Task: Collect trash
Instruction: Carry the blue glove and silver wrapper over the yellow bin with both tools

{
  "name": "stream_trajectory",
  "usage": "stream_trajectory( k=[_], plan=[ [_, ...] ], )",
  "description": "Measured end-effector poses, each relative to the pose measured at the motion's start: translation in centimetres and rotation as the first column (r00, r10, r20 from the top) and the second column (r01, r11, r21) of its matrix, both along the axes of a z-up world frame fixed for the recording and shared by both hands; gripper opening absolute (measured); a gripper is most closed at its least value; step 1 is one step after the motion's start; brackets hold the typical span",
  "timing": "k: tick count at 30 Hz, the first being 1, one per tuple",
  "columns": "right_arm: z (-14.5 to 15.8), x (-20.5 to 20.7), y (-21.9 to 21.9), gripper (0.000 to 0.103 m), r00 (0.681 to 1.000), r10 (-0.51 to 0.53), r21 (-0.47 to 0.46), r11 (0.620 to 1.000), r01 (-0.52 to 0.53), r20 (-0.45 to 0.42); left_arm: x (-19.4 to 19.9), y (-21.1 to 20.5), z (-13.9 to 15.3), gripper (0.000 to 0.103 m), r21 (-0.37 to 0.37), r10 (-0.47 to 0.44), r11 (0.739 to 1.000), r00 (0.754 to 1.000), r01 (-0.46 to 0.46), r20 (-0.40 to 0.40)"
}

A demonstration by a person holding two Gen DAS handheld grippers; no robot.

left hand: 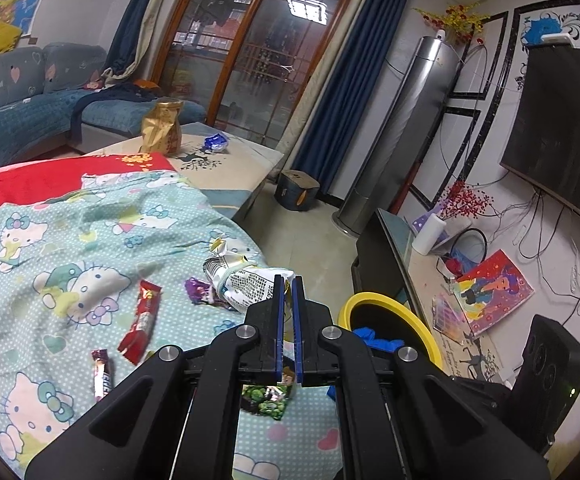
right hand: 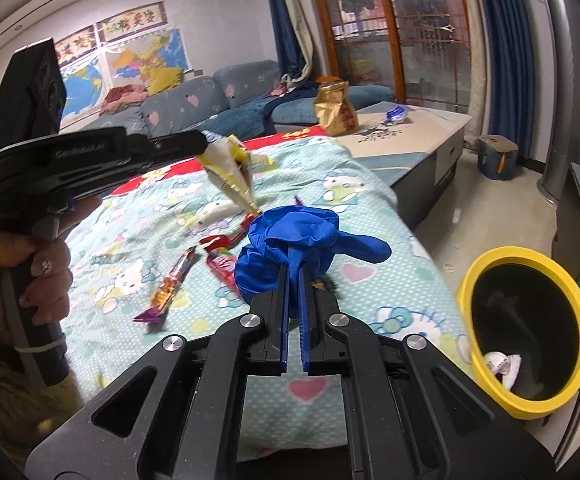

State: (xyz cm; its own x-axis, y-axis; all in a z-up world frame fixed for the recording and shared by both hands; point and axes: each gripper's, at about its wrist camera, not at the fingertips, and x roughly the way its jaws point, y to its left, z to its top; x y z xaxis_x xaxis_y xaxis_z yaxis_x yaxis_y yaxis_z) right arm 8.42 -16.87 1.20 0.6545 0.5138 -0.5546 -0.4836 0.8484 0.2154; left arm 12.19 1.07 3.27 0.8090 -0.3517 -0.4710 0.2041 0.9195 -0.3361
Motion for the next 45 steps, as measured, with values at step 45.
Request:
stream_trajectory(
  k=[45],
  plan=[
    [-1.0, 3.8, -14.9, 0.002, 0.926, -0.376, 0.002, 0.927, 0.376, -0.015, 1.5, -13.7, -1.9, 0.004, 0.101, -0.262, 0.959, 0.964, 0.265, -0.041]
  ],
)
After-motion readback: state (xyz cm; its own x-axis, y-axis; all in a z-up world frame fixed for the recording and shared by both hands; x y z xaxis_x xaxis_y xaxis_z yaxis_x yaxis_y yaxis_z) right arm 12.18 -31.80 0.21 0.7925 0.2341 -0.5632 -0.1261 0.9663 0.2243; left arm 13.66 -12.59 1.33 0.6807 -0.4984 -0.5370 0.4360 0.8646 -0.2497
